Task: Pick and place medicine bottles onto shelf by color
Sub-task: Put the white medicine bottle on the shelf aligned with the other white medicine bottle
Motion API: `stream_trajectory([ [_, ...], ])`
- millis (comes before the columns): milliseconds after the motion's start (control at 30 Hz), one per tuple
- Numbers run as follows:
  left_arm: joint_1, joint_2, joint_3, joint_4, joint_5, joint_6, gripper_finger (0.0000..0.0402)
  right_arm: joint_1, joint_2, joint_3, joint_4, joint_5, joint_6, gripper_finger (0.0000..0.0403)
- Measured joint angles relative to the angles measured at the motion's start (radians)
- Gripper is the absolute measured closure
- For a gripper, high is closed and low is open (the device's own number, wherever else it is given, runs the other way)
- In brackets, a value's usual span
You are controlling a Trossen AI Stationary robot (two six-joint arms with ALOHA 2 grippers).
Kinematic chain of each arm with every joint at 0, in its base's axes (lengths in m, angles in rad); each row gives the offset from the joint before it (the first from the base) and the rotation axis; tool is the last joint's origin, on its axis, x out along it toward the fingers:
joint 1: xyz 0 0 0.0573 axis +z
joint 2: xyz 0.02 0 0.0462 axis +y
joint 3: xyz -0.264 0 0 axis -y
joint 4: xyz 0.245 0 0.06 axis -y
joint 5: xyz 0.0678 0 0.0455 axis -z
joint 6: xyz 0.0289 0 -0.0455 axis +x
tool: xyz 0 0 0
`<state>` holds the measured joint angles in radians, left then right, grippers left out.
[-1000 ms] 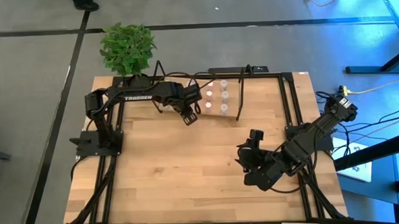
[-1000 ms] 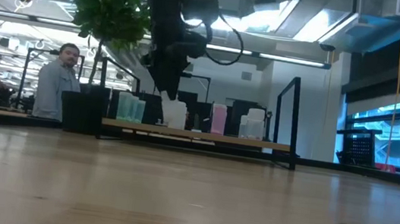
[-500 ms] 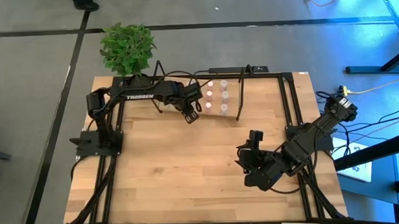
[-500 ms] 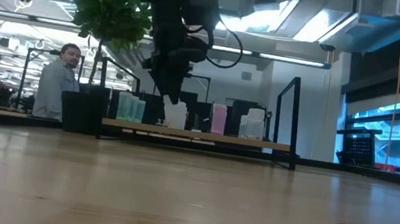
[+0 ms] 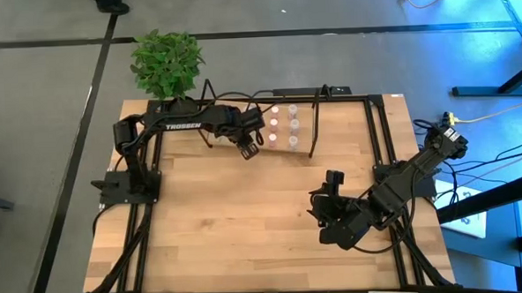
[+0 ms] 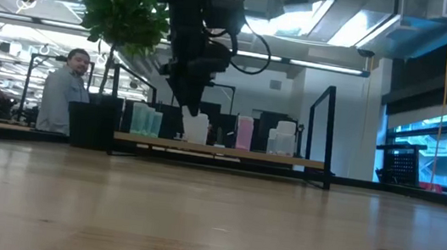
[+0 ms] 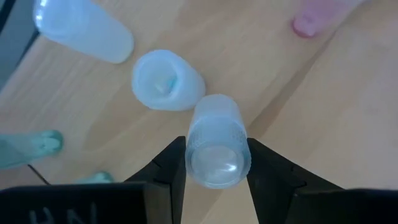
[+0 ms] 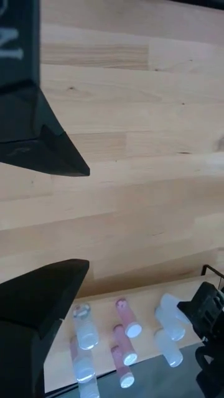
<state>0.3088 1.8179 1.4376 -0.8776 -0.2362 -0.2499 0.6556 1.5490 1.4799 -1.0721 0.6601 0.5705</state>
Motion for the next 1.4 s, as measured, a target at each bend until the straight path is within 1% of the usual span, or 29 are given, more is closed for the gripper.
stream_trajectory([
  [333,0.019,0.000,0.000,0.020,-0.032,0.025,0.0280,0.000,0.000,0.000,0.000,0.000,0.000,0.0171],
  [467,0.020,0.000,0.000,-0.006,0.029,0.024,0.0280,0.000,0.000,0.000,0.000,0.006,0.000,0.0171],
  [533,0.019,0.000,0.000,-0.014,0.055,0.026,0.0280,0.000,0.000,0.000,0.000,0.041,-0.001,0.0171],
  [600,0.018,0.000,0.000,-0.023,0.083,0.044,0.0280,0.000,0.000,0.000,0.000,0.098,0.000,0.0171],
  [700,0.019,0.000,0.007,-0.039,0.096,0.049,0.0280,0.000,0.000,0.000,0.000,0.181,0.001,0.0171],
  [800,0.020,0.000,0.053,-0.109,0.093,0.064,0.0280,0.000,0.000,0.000,0.000,0.231,0.002,0.0171],
  [1067,0.028,0.012,0.199,-0.212,0.097,0.121,0.0280,-0.006,0.000,0.000,-0.001,0.237,0.003,0.0171],
  [1267,0.031,0.091,0.360,-0.440,0.096,0.160,0.0280,-0.006,0.000,0.000,-0.001,0.237,0.006,0.0171],
  [1400,0.027,0.157,0.425,-0.487,0.098,0.212,0.0280,-0.006,0.000,0.000,-0.003,0.237,0.031,0.0171],
])
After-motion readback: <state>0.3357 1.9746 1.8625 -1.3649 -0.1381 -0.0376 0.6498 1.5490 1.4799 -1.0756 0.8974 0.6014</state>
